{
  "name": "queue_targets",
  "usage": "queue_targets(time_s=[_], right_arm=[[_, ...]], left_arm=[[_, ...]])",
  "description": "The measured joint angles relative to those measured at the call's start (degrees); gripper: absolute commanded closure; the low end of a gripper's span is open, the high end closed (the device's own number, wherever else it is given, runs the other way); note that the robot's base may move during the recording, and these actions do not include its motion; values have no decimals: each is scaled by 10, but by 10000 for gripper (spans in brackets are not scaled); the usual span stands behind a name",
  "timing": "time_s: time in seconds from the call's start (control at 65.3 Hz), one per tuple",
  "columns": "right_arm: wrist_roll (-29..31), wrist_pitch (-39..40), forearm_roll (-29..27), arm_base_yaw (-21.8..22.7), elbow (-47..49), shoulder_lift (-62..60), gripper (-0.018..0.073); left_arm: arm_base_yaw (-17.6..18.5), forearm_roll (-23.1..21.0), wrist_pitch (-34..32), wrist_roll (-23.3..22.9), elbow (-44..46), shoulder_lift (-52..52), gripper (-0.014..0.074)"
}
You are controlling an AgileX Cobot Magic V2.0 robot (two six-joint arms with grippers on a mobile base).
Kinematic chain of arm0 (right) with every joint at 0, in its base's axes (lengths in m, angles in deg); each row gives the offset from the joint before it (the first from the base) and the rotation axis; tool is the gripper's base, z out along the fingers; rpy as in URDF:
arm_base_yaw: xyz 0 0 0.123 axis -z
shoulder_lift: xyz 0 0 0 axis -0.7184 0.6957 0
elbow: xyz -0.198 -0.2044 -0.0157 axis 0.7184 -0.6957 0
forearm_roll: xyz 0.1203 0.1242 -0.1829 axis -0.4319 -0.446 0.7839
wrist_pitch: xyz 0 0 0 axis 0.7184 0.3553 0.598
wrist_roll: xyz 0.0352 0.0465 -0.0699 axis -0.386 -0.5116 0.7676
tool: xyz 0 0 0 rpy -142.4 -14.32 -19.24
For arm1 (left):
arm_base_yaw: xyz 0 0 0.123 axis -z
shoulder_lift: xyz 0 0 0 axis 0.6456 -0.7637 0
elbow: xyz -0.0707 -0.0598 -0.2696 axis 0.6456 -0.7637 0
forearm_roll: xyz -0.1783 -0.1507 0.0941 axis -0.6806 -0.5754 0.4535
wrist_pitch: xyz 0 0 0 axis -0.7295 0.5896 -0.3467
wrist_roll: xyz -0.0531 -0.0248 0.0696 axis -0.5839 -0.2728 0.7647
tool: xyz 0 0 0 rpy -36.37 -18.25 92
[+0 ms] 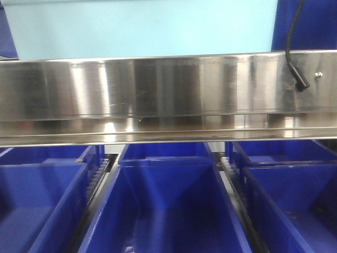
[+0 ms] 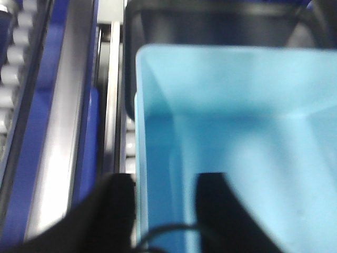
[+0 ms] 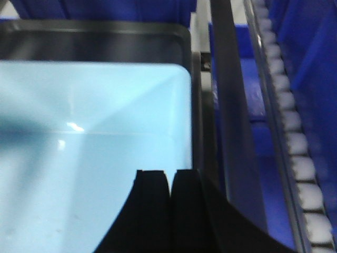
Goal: Move two blue bins to right shelf middle
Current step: 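Open both grippers to release the bin walls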
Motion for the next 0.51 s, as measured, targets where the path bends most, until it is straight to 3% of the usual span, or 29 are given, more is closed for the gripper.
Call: queue_targets(time_s=[0.092, 0.506], right_arm=[[8, 23, 0, 0, 0, -6, 726], [53, 77, 2, 0, 0, -15, 726]], left_arm=[[0, -6, -24, 0, 0, 2, 710], [8, 0, -123, 9, -17, 19, 707]])
